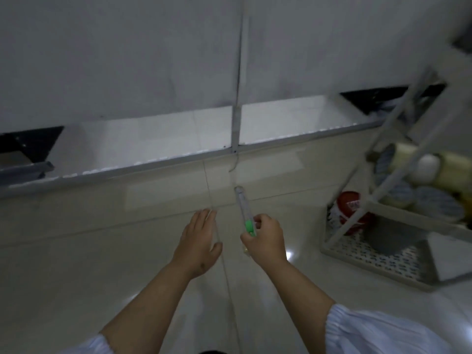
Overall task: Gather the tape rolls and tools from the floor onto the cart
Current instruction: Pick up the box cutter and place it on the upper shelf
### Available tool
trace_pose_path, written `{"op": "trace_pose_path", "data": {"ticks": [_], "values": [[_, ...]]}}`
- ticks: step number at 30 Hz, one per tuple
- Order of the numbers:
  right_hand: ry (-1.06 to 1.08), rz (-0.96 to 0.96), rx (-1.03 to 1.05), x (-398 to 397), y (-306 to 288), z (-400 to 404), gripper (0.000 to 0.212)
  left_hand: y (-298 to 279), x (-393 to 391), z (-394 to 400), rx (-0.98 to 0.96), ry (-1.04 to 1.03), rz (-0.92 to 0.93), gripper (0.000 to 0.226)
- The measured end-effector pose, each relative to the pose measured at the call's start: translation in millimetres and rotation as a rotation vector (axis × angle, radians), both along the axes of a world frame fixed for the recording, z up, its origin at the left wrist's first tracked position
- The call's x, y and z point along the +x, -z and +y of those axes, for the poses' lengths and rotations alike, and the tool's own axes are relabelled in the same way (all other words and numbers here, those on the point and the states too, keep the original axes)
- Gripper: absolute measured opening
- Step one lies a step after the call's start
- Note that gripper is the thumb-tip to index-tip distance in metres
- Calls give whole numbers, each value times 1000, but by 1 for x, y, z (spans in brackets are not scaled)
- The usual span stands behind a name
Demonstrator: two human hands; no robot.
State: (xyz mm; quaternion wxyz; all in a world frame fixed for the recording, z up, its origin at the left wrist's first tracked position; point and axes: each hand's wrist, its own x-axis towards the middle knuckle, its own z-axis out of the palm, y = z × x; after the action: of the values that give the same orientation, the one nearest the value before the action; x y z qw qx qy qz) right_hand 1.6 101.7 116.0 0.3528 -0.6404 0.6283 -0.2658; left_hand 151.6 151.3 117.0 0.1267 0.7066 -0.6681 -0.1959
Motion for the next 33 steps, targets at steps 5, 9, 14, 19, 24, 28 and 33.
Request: {"op": "trace_pose_path", "data": {"ticks": [5,9,14,19,24,28,33], "values": [[141,-11,-160,-55,-92,-16,30,-74,-66,-34,-139,165,58,70],[232,-53,-252,-97,-155,-9,28,-133,-111,-53,-285,305,87,69],[286,24,-386,-146,-209,0,32,-198,-161,-69,-401,458,105,71],[405,36,-406,-205,-245,9,28,-246,-216,-72,-470,588,153,71],[534,84,-424,-260,-280,7,26,-276,-277,-75,-501,719,200,70],[595,169,-406,-294,-304,-14,22,-284,-319,-95,-507,784,183,69],[557,261,-388,-321,-319,-53,19,-293,-352,-134,-401,788,162,65]]}}
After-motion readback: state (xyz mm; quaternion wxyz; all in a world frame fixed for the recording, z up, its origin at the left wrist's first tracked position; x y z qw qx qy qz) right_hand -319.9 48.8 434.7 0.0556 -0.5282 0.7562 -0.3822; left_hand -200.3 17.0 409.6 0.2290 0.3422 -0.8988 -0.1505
